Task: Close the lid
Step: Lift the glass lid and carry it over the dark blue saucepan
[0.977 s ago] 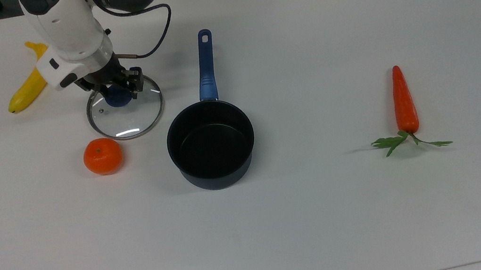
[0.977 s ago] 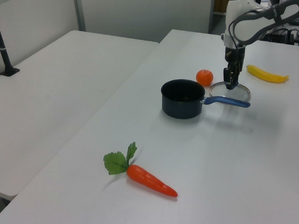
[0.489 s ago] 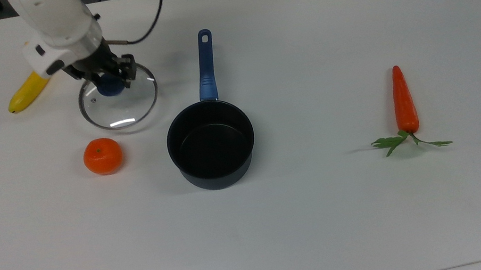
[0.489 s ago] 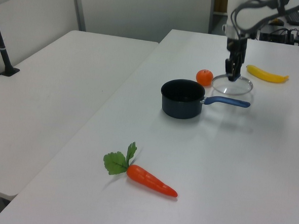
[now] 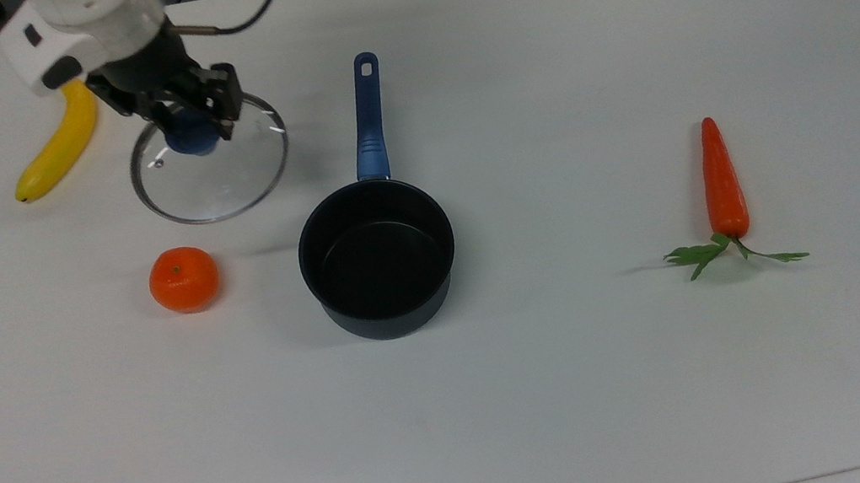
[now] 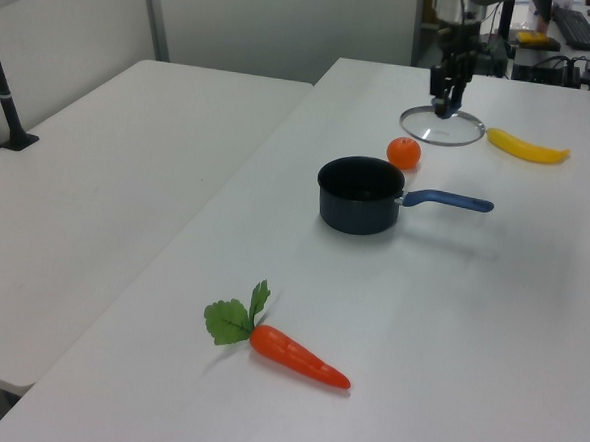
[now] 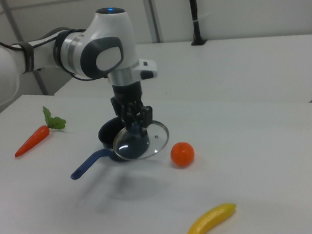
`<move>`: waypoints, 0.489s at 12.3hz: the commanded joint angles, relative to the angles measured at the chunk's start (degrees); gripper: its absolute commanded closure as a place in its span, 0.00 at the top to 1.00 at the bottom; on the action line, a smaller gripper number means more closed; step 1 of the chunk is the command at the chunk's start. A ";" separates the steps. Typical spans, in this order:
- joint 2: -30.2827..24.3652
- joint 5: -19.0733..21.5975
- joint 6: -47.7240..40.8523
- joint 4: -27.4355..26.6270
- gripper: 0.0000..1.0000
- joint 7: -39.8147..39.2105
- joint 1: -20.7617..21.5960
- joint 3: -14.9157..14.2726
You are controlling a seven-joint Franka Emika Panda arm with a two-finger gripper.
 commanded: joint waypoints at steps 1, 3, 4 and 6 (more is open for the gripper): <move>6.30 1.66 -1.67 8.03 0.27 6.82 5.71 -1.38; 9.12 4.30 -1.67 11.11 0.28 8.33 9.14 -4.27; 9.74 5.27 -1.58 11.56 0.27 8.59 10.81 -5.42; 13.59 6.24 -0.79 15.32 0.27 11.91 12.84 -6.22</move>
